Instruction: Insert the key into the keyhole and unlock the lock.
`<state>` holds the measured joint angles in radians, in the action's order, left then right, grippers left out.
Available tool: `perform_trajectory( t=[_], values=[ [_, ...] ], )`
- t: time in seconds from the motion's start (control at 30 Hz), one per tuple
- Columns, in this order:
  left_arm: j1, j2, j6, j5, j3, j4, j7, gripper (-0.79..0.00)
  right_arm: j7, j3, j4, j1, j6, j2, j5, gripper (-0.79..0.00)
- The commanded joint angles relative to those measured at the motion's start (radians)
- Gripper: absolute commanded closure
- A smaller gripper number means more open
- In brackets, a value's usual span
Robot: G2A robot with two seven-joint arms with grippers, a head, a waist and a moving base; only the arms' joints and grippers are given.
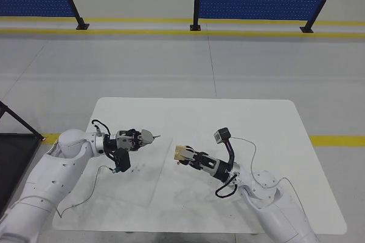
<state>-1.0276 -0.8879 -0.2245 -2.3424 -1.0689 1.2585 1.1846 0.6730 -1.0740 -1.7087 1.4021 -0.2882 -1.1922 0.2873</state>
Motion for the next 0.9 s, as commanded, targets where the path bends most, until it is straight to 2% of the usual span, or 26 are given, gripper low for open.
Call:
perform_trajectory(
  t=[0.0, 0.3, 0.5, 0.63, 0.87],
  values=[
    [0.000, 0.000, 0.000, 0.000, 0.000, 0.000, 0.000, 0.000, 0.000, 0.000, 0.000, 0.000, 0.000, 0.000, 0.000, 0.000],
    [0.000, 0.000, 0.000, 0.000, 0.000, 0.000, 0.000, 0.000, 0.000, 0.000, 0.000, 0.000, 0.000, 0.000, 0.000, 0.000],
    [-0.014, 0.007, 0.200, -0.171, 0.015, 0.110, 0.000, 0.000, 0.000, 0.000, 0.000, 0.000, 0.000, 0.000, 0.000, 0.000],
    [-0.023, 0.012, 0.312, -0.260, 0.014, 0.136, -0.011, 0.000, 0.000, 0.000, 0.000, 0.000, 0.000, 0.000, 0.000, 0.000],
    [-0.031, 0.013, 0.550, -0.316, 0.003, 0.146, 0.006, 0.000, 0.000, 0.000, 0.000, 0.000, 0.000, 0.000, 0.000, 0.000]
  ],
)
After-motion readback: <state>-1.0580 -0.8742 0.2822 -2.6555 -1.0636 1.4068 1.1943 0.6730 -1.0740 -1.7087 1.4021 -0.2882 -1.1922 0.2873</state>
